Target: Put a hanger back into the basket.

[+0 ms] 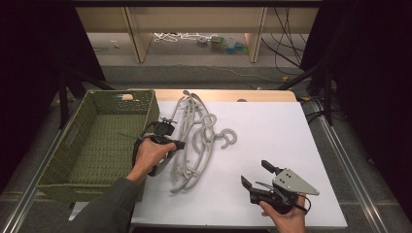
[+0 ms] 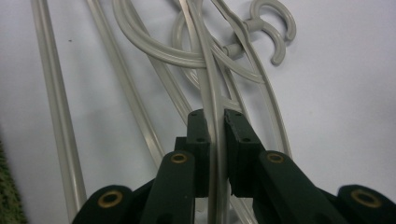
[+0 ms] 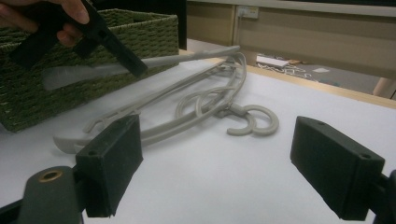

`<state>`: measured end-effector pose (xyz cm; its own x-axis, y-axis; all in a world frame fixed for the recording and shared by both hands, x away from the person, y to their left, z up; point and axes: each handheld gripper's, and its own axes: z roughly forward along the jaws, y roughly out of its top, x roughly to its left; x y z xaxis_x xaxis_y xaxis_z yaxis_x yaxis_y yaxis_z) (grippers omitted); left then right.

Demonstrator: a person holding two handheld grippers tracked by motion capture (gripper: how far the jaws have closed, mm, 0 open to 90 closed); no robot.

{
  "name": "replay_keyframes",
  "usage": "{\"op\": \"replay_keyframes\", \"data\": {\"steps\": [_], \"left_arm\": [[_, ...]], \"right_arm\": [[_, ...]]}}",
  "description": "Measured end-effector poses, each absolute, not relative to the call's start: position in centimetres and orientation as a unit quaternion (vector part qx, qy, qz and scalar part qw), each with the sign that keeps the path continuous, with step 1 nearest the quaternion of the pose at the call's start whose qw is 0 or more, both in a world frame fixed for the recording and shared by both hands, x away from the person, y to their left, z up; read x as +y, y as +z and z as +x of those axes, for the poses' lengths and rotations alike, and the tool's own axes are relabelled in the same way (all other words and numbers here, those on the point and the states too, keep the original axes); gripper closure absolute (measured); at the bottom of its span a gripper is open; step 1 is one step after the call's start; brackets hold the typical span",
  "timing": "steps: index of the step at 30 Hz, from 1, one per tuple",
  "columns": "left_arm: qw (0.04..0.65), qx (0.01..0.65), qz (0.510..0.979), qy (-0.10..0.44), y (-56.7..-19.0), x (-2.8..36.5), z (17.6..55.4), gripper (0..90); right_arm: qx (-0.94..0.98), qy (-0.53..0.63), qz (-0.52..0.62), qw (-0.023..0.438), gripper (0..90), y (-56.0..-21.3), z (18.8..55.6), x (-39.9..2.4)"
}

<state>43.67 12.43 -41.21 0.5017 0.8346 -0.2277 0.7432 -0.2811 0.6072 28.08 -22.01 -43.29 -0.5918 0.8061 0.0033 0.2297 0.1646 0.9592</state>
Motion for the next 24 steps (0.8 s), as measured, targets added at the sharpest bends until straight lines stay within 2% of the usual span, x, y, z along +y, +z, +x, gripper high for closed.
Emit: {"op": "replay_keyframes", "data": {"steps": [3, 4, 5, 7, 13, 17, 24], "left_arm": [[0.359, 0.503, 0.783, 0.067, -40.8, 12.9, 43.5, 81.8], [0.381, 0.522, 0.762, 0.042, -40.7, 13.1, 43.4, 81.8], [0.390, 0.528, 0.753, 0.040, -40.6, 13.1, 43.3, 81.8], [0.381, 0.521, 0.762, 0.052, -40.5, 13.1, 43.2, 81.8], [0.404, 0.524, 0.749, 0.037, -40.0, 13.4, 42.8, 81.8], [0.432, 0.535, 0.726, 0.005, -39.5, 14.1, 42.4, 81.9], [0.481, 0.524, 0.702, -0.006, -37.4, 14.8, 41.5, 81.9]], "right_arm": [[0.715, 0.535, 0.363, 0.268, 17.6, -43.3, 28.1, -22.0], [0.719, 0.530, 0.363, 0.264, 17.6, -43.2, 28.0, -22.0], [0.713, 0.542, 0.360, 0.261, 17.6, -43.4, 28.2, -21.8], [0.713, 0.542, 0.359, 0.261, 17.6, -43.4, 28.2, -21.8], [0.716, 0.539, 0.360, 0.260, 17.9, -43.4, 28.2, -21.9], [0.718, 0.534, 0.361, 0.263, 17.9, -43.4, 28.2, -21.9], [0.722, 0.530, 0.360, 0.261, 17.9, -43.4, 28.1, -21.9]]}}
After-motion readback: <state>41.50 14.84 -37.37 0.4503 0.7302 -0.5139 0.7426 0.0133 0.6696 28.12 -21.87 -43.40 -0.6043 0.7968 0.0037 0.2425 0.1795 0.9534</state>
